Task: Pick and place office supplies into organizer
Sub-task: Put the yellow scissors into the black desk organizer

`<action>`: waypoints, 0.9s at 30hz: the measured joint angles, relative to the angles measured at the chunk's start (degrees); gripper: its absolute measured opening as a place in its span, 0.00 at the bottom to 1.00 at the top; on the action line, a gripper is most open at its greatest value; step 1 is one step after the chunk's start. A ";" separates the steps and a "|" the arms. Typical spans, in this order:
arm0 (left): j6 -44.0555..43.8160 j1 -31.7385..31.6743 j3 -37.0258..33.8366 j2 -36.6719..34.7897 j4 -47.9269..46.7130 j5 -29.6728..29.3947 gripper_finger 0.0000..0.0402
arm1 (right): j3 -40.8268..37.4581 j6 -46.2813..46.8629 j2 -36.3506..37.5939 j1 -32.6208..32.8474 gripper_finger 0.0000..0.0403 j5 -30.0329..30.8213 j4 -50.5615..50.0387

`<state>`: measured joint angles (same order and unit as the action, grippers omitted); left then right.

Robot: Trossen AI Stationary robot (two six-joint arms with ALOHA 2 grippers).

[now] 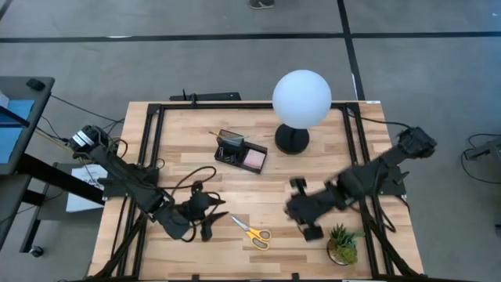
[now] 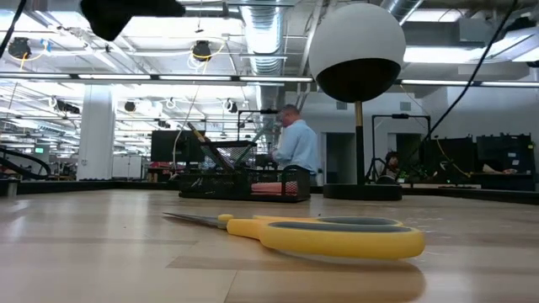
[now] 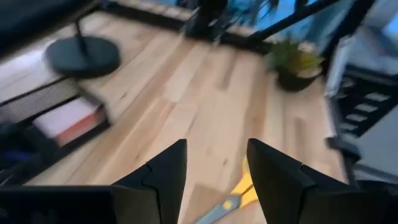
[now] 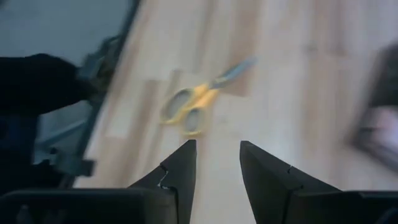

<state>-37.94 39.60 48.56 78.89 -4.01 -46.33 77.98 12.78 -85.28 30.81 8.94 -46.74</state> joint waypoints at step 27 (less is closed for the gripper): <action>-3.20 -4.19 -5.18 -0.02 5.08 -1.60 0.41 | -11.67 4.74 -26.10 -3.00 0.29 0.17 27.00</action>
<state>-41.15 35.41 43.38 78.87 1.07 -47.92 66.31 17.53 -111.39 27.81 9.11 -19.74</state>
